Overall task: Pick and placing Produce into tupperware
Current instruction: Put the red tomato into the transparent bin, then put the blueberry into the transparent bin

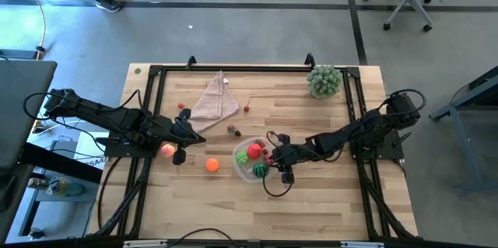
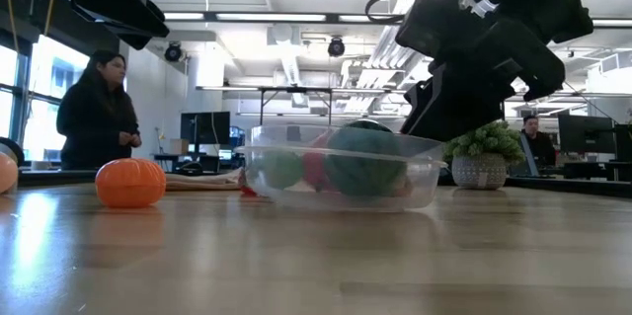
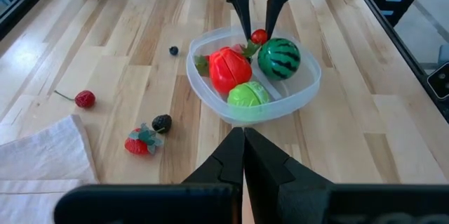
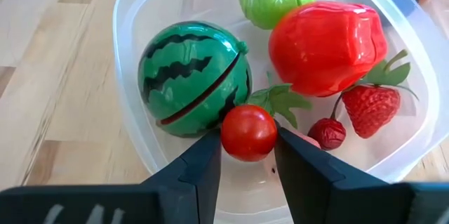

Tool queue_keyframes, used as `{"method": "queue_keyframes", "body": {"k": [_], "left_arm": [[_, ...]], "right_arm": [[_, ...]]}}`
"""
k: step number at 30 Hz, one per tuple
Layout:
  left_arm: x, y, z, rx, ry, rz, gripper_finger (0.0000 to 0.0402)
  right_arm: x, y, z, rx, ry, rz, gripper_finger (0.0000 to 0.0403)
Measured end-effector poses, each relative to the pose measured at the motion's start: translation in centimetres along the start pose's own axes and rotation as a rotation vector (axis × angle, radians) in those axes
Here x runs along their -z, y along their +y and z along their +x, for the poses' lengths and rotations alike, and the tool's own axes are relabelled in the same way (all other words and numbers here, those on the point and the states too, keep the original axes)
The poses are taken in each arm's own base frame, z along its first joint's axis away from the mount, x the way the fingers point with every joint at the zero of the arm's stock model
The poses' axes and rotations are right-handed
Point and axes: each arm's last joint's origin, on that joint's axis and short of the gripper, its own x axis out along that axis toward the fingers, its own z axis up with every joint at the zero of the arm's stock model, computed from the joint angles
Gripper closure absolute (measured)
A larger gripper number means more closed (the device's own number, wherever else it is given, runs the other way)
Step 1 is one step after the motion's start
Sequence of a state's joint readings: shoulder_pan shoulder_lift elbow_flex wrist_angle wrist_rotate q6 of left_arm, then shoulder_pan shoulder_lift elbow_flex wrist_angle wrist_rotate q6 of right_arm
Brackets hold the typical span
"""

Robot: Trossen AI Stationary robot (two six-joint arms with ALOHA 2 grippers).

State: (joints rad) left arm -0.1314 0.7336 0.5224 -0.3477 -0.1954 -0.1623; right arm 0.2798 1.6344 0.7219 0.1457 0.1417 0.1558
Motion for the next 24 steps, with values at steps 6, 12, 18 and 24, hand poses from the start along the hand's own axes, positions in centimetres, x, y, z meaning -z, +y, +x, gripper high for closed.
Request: {"method": "queue_keyframes", "body": {"k": [6, 12, 18, 24], "left_arm": [[0.0, 0.0, 0.0, 0.0, 0.0, 0.0, 0.0401], [0.0, 0.0, 0.0, 0.0, 0.0, 0.0, 0.0401], [0.0, 0.0, 0.0, 0.0, 0.0, 0.0, 0.0401], [0.0, 0.0, 0.0, 0.0, 0.001, 0.0, 0.0401]], "right_arm": [[0.0, 0.0, 0.0, 0.009, -0.001, 0.001, 0.0252], [0.0, -0.2, 0.0, 0.014, -0.001, 0.005, 0.0227], [-0.9, -0.1, -0.1, 0.011, -0.014, -0.023, 0.0229], [-3.1, -0.1, -2.1, 0.057, 0.012, -0.051, 0.0247]]}}
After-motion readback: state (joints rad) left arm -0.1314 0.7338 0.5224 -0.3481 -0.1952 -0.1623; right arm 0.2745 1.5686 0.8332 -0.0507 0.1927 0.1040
